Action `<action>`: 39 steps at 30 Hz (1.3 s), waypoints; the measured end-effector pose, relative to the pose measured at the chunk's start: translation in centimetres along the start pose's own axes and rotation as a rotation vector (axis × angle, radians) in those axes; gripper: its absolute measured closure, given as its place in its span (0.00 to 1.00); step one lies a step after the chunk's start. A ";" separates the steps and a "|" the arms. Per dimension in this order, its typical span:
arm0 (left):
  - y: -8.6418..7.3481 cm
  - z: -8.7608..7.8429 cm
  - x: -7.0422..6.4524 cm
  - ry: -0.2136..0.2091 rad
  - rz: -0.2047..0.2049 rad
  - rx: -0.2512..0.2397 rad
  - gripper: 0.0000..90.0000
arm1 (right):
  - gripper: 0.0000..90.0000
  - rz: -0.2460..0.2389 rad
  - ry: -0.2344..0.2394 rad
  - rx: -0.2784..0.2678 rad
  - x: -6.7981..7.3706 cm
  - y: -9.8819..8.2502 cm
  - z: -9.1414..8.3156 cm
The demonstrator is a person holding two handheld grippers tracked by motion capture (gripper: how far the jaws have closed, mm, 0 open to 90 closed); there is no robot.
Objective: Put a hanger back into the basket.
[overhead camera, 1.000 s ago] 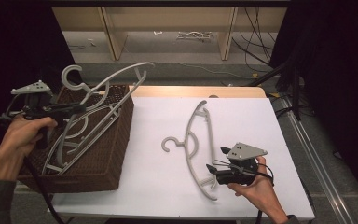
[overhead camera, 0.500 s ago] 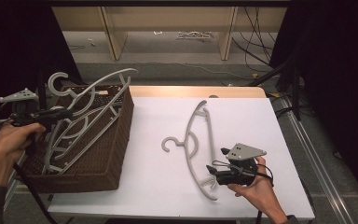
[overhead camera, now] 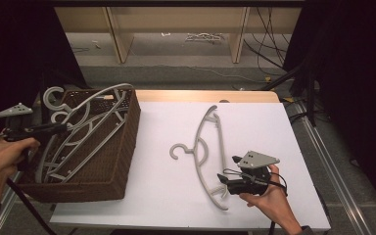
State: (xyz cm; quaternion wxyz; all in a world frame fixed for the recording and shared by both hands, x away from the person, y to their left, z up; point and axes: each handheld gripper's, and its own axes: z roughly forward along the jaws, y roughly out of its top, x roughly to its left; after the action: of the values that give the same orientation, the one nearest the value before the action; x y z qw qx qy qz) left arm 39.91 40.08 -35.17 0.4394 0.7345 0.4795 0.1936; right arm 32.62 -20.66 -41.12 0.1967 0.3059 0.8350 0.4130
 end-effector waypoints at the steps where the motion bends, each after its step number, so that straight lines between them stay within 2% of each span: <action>1: -0.5 0.1 0.3 0.003 -0.005 0.014 0.88 | 0.28 0.001 0.000 0.002 0.0 0.0 0.0; 5: -1.4 0.4 0.8 0.021 -0.017 0.033 0.88 | 0.28 0.000 0.000 0.002 0.0 0.0 0.0; 9: -1.9 0.5 1.1 0.035 0.002 0.069 0.88 | 0.28 0.002 0.001 0.003 0.0 -0.1 0.0; 11: -2.3 0.8 1.2 0.015 -0.024 0.062 0.88 | 0.28 0.005 -0.003 0.001 -0.1 -0.1 0.0; 18: -2.9 2.3 0.7 -0.006 -0.030 0.083 0.88 | 0.28 -0.002 0.008 0.011 0.0 -0.2 0.1; 19: -3.0 2.5 0.7 -0.006 -0.026 0.098 0.88 | 0.28 -0.004 0.009 0.010 0.0 -0.1 0.1; 20: -3.1 2.7 0.7 -0.016 -0.040 0.104 0.88 | 0.28 -0.004 0.009 0.012 0.0 -0.2 0.1; 22: -3.5 3.2 0.7 -0.009 -0.051 0.109 0.88 | 0.28 -0.002 0.006 0.013 0.0 -0.2 0.2; 24: -3.9 3.7 1.0 -0.005 -0.040 0.144 0.88 | 0.28 0.003 0.006 0.016 0.0 -0.2 0.1; 25: -4.1 4.0 1.1 -0.003 -0.047 0.145 0.88 | 0.28 0.006 0.004 0.016 0.0 -0.2 0.2; 31: -4.3 4.3 1.3 0.049 -0.060 0.149 0.87 | 0.28 -0.001 0.007 0.016 0.0 -0.3 0.3; 34: -4.2 4.3 1.3 0.073 -0.053 0.174 0.84 | 0.28 -0.002 0.007 0.016 0.0 -0.3 0.4; 36: -4.2 4.1 1.6 0.124 -0.008 0.227 0.80 | 0.28 -0.001 0.006 0.016 0.0 -0.3 0.4; 37: -4.3 4.1 1.6 0.153 -0.010 0.229 0.78 | 0.28 0.003 0.006 0.020 0.0 -0.3 0.3; 38: -4.3 4.1 1.5 0.171 -0.039 0.207 0.75 | 0.28 0.006 0.008 0.020 0.1 -0.3 0.3; 39: -4.3 3.8 1.7 0.190 -0.031 0.214 0.71 | 0.28 0.001 0.008 0.017 0.0 -0.3 0.4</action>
State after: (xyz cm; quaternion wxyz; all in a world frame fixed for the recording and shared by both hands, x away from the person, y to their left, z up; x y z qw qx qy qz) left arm 41.11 40.42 -41.02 0.3142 0.7479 0.5483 0.2033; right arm 32.71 -20.60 -41.61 0.1905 0.3065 0.8389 0.4074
